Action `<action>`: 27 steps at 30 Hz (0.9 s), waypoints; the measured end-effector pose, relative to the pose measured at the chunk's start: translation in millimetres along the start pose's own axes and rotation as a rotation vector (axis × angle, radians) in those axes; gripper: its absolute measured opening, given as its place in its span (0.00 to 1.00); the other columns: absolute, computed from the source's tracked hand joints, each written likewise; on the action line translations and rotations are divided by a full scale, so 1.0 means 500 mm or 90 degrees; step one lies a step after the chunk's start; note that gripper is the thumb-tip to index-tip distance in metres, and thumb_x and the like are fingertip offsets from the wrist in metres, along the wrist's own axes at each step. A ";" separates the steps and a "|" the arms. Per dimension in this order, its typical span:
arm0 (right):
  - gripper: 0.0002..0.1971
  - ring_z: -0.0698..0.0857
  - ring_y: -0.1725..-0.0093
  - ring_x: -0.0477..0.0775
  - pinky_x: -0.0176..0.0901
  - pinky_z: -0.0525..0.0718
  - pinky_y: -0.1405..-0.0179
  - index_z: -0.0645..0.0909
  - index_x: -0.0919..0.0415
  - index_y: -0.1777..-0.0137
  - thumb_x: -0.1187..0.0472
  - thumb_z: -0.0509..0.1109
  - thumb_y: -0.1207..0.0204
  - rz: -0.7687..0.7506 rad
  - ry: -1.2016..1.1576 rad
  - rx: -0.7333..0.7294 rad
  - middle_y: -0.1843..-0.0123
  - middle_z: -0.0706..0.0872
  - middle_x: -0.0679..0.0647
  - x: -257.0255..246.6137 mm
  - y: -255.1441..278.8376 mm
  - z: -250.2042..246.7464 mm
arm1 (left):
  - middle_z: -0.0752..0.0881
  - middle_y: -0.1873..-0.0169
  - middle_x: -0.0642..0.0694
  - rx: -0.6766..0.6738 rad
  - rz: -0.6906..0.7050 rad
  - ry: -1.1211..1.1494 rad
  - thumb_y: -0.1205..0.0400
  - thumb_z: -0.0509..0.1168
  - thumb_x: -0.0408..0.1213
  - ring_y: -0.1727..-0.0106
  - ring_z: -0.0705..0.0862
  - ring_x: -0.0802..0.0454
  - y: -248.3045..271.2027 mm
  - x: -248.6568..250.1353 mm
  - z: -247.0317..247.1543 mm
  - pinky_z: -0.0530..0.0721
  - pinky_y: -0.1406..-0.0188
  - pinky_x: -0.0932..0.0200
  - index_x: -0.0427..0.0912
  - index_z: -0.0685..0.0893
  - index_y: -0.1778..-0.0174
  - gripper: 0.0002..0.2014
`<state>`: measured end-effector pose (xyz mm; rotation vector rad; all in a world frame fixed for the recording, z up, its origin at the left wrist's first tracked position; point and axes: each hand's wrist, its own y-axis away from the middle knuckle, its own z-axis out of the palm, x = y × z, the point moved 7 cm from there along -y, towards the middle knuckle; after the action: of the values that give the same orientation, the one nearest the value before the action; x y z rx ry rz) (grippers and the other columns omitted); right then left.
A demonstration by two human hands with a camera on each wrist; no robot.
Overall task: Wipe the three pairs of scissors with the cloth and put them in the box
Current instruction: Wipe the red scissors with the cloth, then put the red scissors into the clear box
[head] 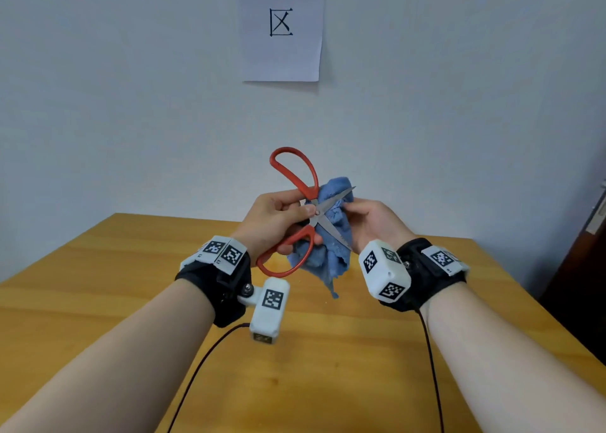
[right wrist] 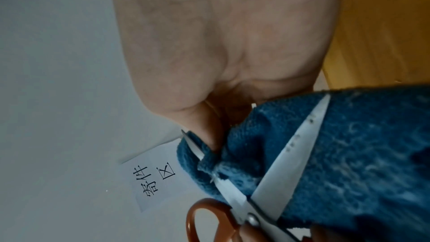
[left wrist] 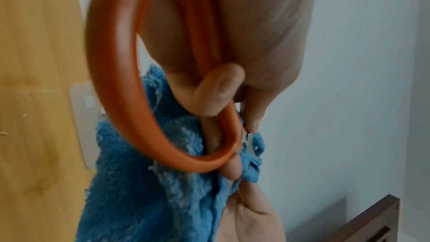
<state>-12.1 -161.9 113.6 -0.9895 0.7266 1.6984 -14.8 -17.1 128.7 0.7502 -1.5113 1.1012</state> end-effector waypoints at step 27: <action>0.20 0.88 0.55 0.42 0.33 0.85 0.59 0.88 0.46 0.44 0.73 0.72 0.27 -0.294 0.689 0.229 0.50 0.91 0.44 -0.072 0.022 0.002 | 0.89 0.64 0.39 0.151 -0.027 -0.008 0.13 0.66 0.29 0.68 0.88 0.39 -0.005 -0.010 -0.010 0.68 0.88 0.64 0.39 0.88 0.38 0.10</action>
<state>-17.0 -180.9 145.7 -1.6393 1.2923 0.5062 -9.2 -13.8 124.6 0.9491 -1.3823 1.2597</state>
